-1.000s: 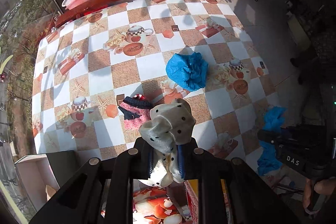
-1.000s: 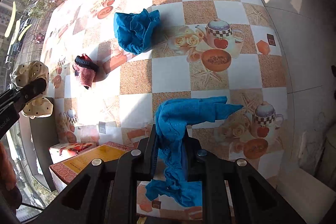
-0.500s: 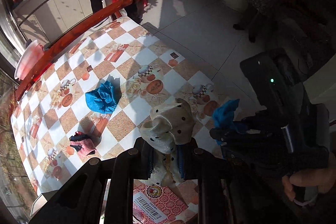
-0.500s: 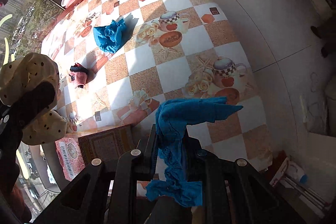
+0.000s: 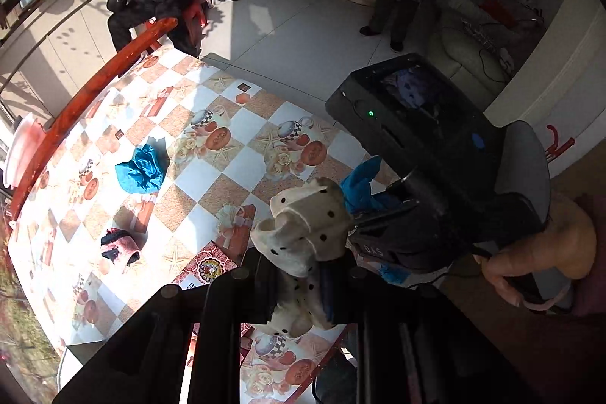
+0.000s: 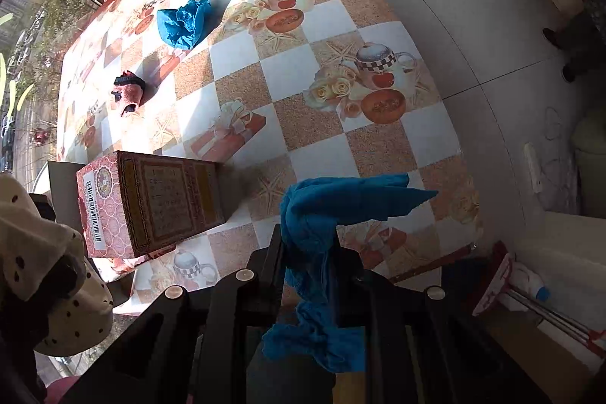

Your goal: Organize soft objects

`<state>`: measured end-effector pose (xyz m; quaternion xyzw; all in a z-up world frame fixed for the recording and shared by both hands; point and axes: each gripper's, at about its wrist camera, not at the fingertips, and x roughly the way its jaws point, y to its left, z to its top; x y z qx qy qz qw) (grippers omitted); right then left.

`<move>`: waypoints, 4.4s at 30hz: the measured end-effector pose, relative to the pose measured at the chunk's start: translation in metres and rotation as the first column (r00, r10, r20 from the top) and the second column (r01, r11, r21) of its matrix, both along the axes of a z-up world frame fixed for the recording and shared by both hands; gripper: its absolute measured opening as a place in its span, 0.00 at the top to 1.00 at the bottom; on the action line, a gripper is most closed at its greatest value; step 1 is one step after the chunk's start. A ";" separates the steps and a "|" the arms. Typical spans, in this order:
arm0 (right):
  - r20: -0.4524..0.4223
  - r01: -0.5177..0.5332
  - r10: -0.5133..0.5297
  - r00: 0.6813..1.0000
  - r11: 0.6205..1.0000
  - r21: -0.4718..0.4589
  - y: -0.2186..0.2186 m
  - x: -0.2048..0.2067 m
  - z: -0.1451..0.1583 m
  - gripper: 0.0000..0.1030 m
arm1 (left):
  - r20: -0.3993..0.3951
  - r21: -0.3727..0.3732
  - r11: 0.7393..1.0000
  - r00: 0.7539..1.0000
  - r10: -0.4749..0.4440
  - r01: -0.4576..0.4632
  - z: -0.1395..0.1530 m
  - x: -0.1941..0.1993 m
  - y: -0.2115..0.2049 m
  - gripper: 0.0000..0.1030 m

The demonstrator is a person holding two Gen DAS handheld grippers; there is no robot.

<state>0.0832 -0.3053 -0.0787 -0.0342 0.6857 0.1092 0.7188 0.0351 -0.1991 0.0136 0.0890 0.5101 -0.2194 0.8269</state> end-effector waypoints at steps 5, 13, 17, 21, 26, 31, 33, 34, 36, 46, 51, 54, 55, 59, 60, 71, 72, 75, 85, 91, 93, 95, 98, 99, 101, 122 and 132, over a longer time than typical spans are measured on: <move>-0.023 -0.087 0.087 0.996 0.996 -0.006 0.020 -0.030 -0.006 0.81 | -0.002 0.008 1.000 1.000 0.027 -0.027 -0.002 -0.029 0.020 0.80; -0.058 -0.251 0.252 0.966 0.968 0.031 0.061 -0.073 -0.011 0.81 | 0.013 0.036 0.994 0.995 0.100 -0.100 -0.005 -0.072 0.055 0.80; -0.057 -0.351 0.353 0.934 0.935 0.043 0.086 -0.092 -0.010 0.81 | 0.008 0.029 0.980 0.980 0.198 -0.198 -0.006 -0.084 0.086 0.81; -0.052 -0.443 0.446 0.894 0.895 0.057 0.111 -0.109 -0.010 0.81 | -0.003 0.030 0.947 0.948 0.319 -0.319 -0.010 -0.094 0.122 0.81; -0.026 -0.563 0.565 0.825 0.825 0.053 0.142 -0.128 -0.004 0.81 | -0.021 0.048 0.889 0.890 0.456 -0.455 -0.019 -0.112 0.164 0.81; -0.014 -0.656 0.658 0.753 0.753 0.052 0.171 -0.142 -0.001 0.81 | -0.051 0.052 0.795 0.793 0.607 -0.605 -0.030 -0.133 0.207 0.81; -0.023 -0.687 0.689 0.725 0.725 0.050 0.184 -0.146 -0.005 0.81 | -0.054 0.052 0.752 0.750 0.660 -0.658 -0.032 -0.141 0.222 0.81; -0.028 -0.702 0.704 0.710 0.710 0.048 0.191 -0.148 -0.007 0.81 | -0.052 0.054 0.734 0.732 0.679 -0.677 -0.032 -0.145 0.229 0.81; -0.035 -0.730 0.732 0.681 0.682 0.044 0.203 -0.153 -0.010 0.81 | -0.050 0.060 0.704 0.702 0.710 -0.707 -0.033 -0.153 0.240 0.81; -0.019 -0.822 0.822 0.569 0.570 0.023 0.246 -0.163 -0.004 0.81 | -0.068 0.063 0.580 0.577 0.814 -0.812 -0.042 -0.186 0.274 0.81; -0.005 -0.848 0.848 0.530 0.530 0.019 0.272 -0.162 0.004 0.81 | -0.074 0.055 0.521 0.517 0.853 -0.852 -0.043 -0.199 0.288 0.81; 0.008 -0.856 0.856 0.517 0.516 0.025 0.290 -0.161 0.010 0.81 | -0.086 0.050 0.479 0.474 0.876 -0.876 -0.047 -0.207 0.298 0.81; 0.016 -0.857 0.857 0.515 0.514 0.025 0.296 -0.160 0.012 0.81 | -0.090 0.050 0.466 0.461 0.883 -0.883 -0.049 -0.209 0.301 0.81; 0.046 -0.853 0.852 0.521 0.519 0.053 0.325 -0.158 0.021 0.81 | -0.106 0.059 0.421 0.413 0.904 -0.905 -0.056 -0.216 0.311 0.81; 0.047 -0.850 0.850 0.525 0.522 0.064 0.333 -0.157 0.022 0.81 | -0.110 0.061 0.412 0.404 0.908 -0.909 -0.058 -0.217 0.313 0.81; 0.044 -0.852 0.855 0.516 0.507 0.129 0.390 -0.159 0.029 0.81 | -0.146 0.065 0.326 0.315 0.938 -0.943 -0.070 -0.224 0.326 0.81; 0.041 -0.854 0.858 0.512 0.503 0.129 0.393 -0.159 0.029 0.81 | -0.149 0.064 0.322 0.309 0.939 -0.945 -0.070 -0.223 0.327 0.81; 0.038 -0.859 0.863 0.503 0.495 0.131 0.401 -0.156 0.030 0.81 | -0.157 0.064 0.308 0.296 0.942 -0.949 -0.073 -0.224 0.327 0.80; 0.042 -0.870 0.876 0.480 0.469 0.156 0.427 -0.157 0.034 0.81 | -0.168 0.066 0.282 0.268 0.949 -0.957 -0.077 -0.222 0.336 0.80; 0.034 -0.869 0.878 0.478 0.467 0.163 0.434 -0.157 0.033 0.81 | -0.172 0.068 0.269 0.254 0.952 -0.961 -0.079 -0.222 0.339 0.80; 0.033 -0.870 0.879 0.476 0.465 0.162 0.435 -0.157 0.033 0.81 | -0.171 0.067 0.267 0.253 0.952 -0.961 -0.079 -0.222 0.339 0.80; 0.031 -0.867 0.876 0.481 0.470 0.167 0.437 -0.156 0.032 0.81 | -0.171 0.066 0.267 0.253 0.952 -0.961 -0.079 -0.222 0.338 0.80; 0.028 -0.863 0.874 0.485 0.473 0.175 0.438 -0.156 0.032 0.81 | -0.171 0.067 0.268 0.253 0.952 -0.961 -0.079 -0.222 0.338 0.80; 0.031 -0.865 0.875 0.483 0.471 0.174 0.439 -0.156 0.033 0.81 | -0.172 0.067 0.267 0.252 0.952 -0.961 -0.079 -0.222 0.338 0.80; 0.034 -0.867 0.877 0.479 0.467 0.173 0.440 -0.157 0.033 0.81 | -0.175 0.067 0.266 0.251 0.952 -0.962 -0.080 -0.223 0.337 0.80; 0.076 -0.843 0.846 0.528 0.512 0.165 0.453 -0.142 0.045 0.18 | -0.136 0.016 0.218 0.214 0.967 -0.976 -0.072 -0.228 0.342 0.04; 0.007 -0.761 0.783 0.622 0.602 0.242 0.443 -0.110 0.050 0.18 | -0.108 -0.084 0.177 0.186 0.977 -0.981 -0.055 -0.232 0.350 0.00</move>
